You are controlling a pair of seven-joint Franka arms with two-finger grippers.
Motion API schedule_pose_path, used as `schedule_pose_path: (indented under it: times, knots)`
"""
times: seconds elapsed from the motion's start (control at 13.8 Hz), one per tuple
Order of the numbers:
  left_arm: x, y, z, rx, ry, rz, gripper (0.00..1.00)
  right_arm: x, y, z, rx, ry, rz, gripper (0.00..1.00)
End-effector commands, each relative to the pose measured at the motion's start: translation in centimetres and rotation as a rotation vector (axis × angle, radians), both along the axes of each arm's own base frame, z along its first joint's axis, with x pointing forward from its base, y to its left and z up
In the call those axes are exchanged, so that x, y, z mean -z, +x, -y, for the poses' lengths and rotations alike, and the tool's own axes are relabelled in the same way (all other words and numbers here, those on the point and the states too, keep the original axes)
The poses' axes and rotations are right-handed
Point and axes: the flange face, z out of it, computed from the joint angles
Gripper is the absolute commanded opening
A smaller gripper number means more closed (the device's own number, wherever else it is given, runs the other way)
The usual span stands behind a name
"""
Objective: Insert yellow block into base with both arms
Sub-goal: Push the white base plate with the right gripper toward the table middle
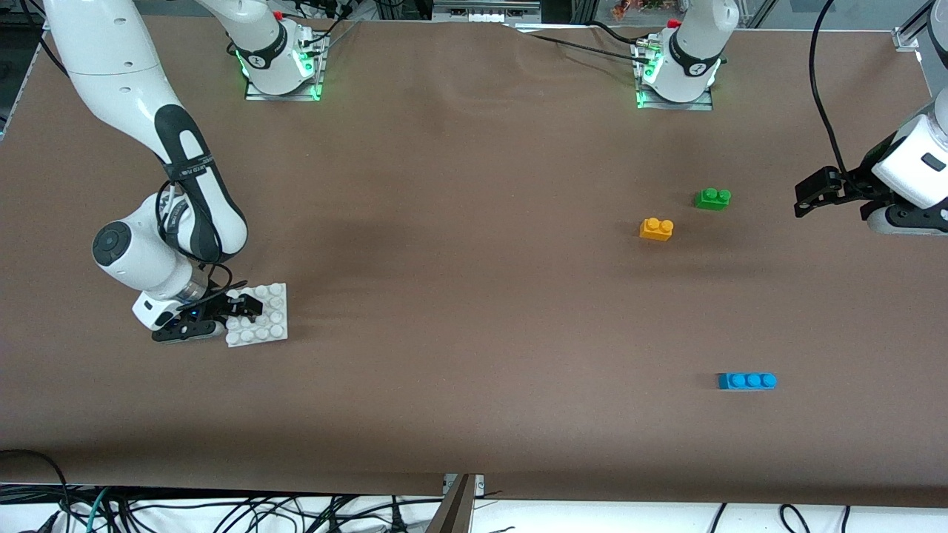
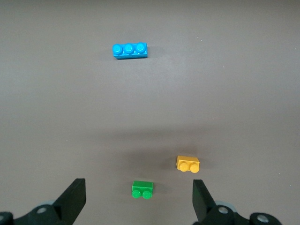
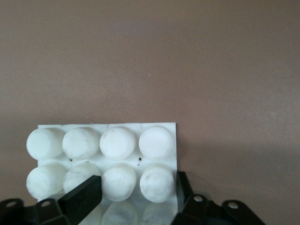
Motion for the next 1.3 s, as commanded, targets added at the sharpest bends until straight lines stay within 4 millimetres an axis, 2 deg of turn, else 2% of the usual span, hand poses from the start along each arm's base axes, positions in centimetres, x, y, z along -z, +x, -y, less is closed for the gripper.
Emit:
schedule_pose_path:
  times: [0.0,0.22,0.43,0.51,0.87,1.01,1.23]
  knots:
    - [-0.6,0.2,-0.1,0.021,-0.006,-0.003,1.00,1.0,0.4,-0.8,0.000,0.033,0.004,0.67]
    - [-0.6,0.2,-0.1,0.021,-0.006,-0.003,1.00,1.1,0.3,-3.6,0.028,0.062,-0.005,0.66]
    - [-0.5,0.1,-0.1,0.021,-0.006,-0.005,1.00,0.9,0.2,-7.7,0.065,0.076,0.002,0.66]
    - [-0.5,0.1,-0.1,0.021,-0.006,-0.005,1.00,0.7,0.2,-9.6,0.083,0.080,0.015,0.66]
    - [-0.6,0.2,-0.1,0.021,-0.008,-0.003,1.00,2.6,-1.2,-21.3,0.180,0.117,0.056,0.66]
    - [-0.6,0.2,-0.1,0.021,-0.008,-0.003,1.00,3.4,-2.1,-26.7,0.199,0.143,0.087,0.66]
    - [-0.6,0.2,-0.1,0.021,-0.008,-0.003,1.00,3.0,-4.5,-33.6,0.217,0.184,0.084,0.66]
